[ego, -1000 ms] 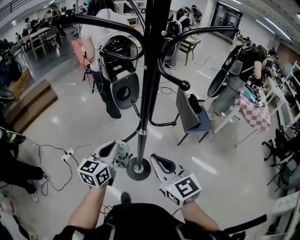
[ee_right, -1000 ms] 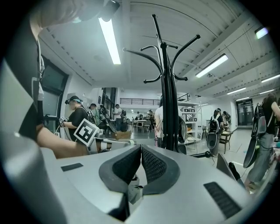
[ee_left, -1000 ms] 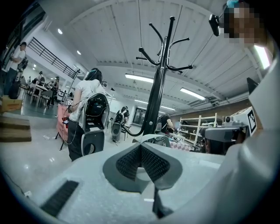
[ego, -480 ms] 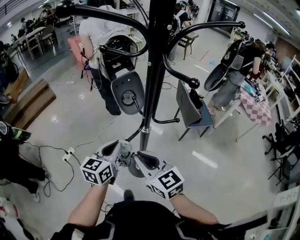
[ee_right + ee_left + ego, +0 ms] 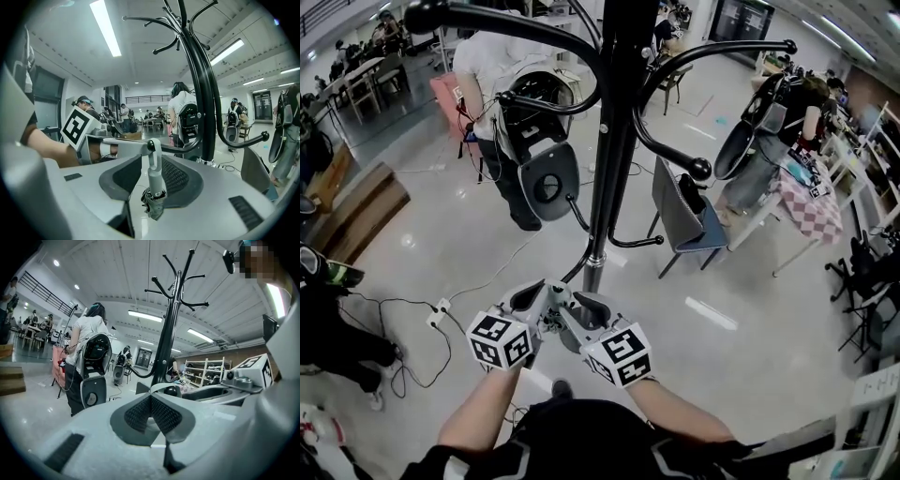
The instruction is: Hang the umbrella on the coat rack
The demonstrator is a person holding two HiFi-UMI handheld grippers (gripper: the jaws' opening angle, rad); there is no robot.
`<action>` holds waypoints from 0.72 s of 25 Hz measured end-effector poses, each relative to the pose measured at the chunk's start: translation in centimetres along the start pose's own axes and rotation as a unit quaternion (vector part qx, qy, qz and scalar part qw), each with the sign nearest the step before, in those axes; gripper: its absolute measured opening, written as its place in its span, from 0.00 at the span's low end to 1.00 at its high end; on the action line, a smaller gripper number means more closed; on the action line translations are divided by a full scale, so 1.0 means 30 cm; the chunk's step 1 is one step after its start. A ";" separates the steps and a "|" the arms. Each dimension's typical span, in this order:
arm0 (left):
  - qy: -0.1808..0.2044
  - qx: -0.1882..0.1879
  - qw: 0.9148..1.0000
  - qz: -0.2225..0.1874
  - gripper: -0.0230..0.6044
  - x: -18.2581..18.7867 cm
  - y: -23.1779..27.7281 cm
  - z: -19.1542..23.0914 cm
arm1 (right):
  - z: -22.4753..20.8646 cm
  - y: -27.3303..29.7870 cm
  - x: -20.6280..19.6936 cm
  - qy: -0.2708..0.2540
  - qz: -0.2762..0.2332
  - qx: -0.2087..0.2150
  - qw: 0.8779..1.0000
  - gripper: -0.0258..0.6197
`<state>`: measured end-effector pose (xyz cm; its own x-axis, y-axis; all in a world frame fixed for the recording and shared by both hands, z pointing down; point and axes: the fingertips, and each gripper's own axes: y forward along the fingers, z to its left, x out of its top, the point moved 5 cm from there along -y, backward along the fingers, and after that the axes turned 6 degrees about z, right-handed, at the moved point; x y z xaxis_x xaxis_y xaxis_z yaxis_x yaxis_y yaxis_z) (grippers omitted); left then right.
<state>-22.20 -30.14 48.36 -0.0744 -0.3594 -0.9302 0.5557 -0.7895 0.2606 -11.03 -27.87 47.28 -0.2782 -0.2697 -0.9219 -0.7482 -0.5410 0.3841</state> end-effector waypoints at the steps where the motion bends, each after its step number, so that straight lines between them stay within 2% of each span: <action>1: 0.001 -0.001 1.000 0.001 0.05 0.000 0.002 0.004 | -0.007 0.010 -0.004 0.002 0.002 -0.005 1.000 0.22; 5: 0.005 -0.007 1.000 0.006 0.05 -0.001 0.005 0.012 | -0.030 0.037 -0.024 0.012 0.008 -0.019 1.000 0.22; 12: 0.011 -0.015 1.000 0.015 0.05 -0.009 0.027 0.016 | -0.043 0.066 -0.030 0.022 -0.001 -0.018 1.000 0.12; 18: 0.021 -0.027 0.999 0.023 0.05 -0.021 0.045 0.025 | -0.061 0.078 -0.033 0.032 -0.006 -0.029 0.999 0.08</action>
<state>-22.03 -31.35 49.50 -0.0140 -0.3723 -0.9280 0.6017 -0.7444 0.2895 -11.42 -30.34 49.18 -0.2283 -0.3130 -0.9219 -0.7140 -0.5898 0.3771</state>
